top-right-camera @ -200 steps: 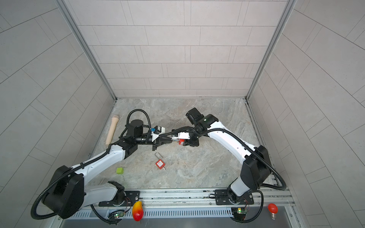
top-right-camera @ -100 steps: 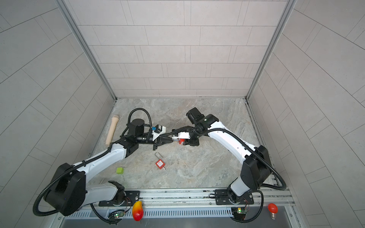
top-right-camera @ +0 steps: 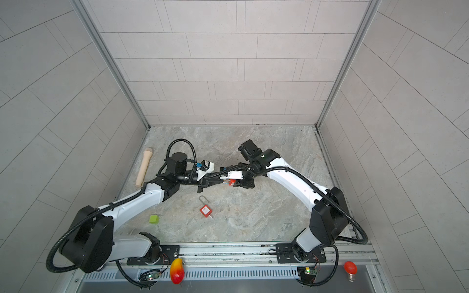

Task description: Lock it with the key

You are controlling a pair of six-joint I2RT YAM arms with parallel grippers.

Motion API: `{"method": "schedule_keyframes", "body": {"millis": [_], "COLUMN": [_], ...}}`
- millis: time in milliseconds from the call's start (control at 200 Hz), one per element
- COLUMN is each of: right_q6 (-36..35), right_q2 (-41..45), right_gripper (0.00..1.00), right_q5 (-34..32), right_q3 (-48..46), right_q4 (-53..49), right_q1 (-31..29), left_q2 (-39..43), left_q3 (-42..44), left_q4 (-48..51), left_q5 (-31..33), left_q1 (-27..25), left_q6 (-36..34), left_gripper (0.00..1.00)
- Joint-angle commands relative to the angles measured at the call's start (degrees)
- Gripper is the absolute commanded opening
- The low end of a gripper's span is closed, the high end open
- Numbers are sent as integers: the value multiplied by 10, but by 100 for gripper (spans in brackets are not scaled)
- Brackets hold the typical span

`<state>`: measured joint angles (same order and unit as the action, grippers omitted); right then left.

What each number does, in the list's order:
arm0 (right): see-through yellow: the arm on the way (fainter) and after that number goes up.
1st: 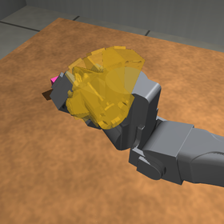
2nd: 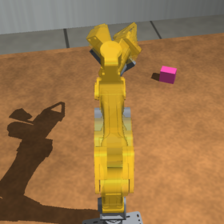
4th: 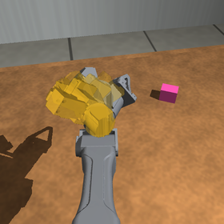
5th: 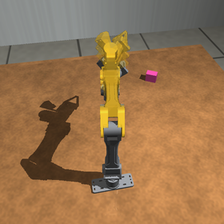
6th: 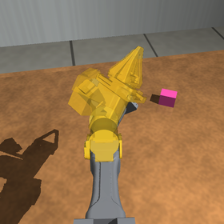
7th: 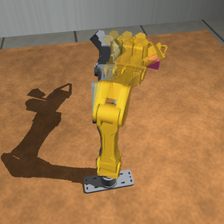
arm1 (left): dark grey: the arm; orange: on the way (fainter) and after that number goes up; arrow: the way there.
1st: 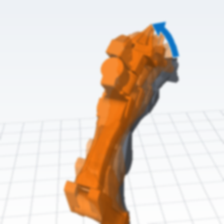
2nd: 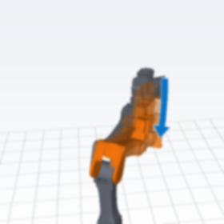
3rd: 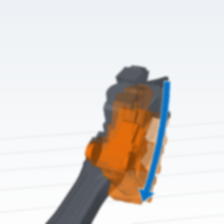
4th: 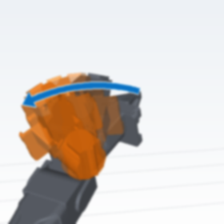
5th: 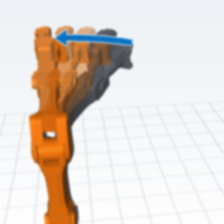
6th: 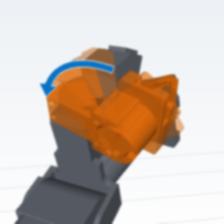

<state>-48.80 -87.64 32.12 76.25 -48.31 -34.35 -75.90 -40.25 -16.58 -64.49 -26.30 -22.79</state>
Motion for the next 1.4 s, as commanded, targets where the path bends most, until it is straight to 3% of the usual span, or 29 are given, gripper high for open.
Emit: {"method": "schedule_keyframes", "body": {"millis": [0,250,370,480,620,776,901,1051,1256,1396], "right_q6": [-3,2,-19,-26,-36,-23,-4,-7,-4,-22], "right_q2": [13,-17,-21,-12,20,56,73,73,19,-8], "right_gripper": [0,0,0,11,42,58,59,59,46,44], "right_q5": [104,126,91,60,21,-6,-14,22,10,73], "right_q3": [28,70,80,78,50,24,25,50,91,108], "right_q4": [56,50,12,-31,-60,-76,-86,-141,-184,-186], "right_q1": [-11,-11,-8,9,27,37,46,84,102,103], "left_q2": [-28,-85,-103,-96,-66,-44,-40,-40,-42,-43], "left_q3": [-8,36,41,38,18,10,10,10,18,19], "left_q4": [-44,-306,-391,-398,-286,-228,-240,-264,-306,-307], "left_q5": [-7,10,4,-1,-5,-13,-23,-37,-51,-54], "left_q1": [-24,-27,-14,4,15,23,25,25,25,24], "left_q6": [-8,149,213,225,163,127,137,153,182,182], "left_gripper": [0,0,0,0,0,0,0,0,0,0]}}
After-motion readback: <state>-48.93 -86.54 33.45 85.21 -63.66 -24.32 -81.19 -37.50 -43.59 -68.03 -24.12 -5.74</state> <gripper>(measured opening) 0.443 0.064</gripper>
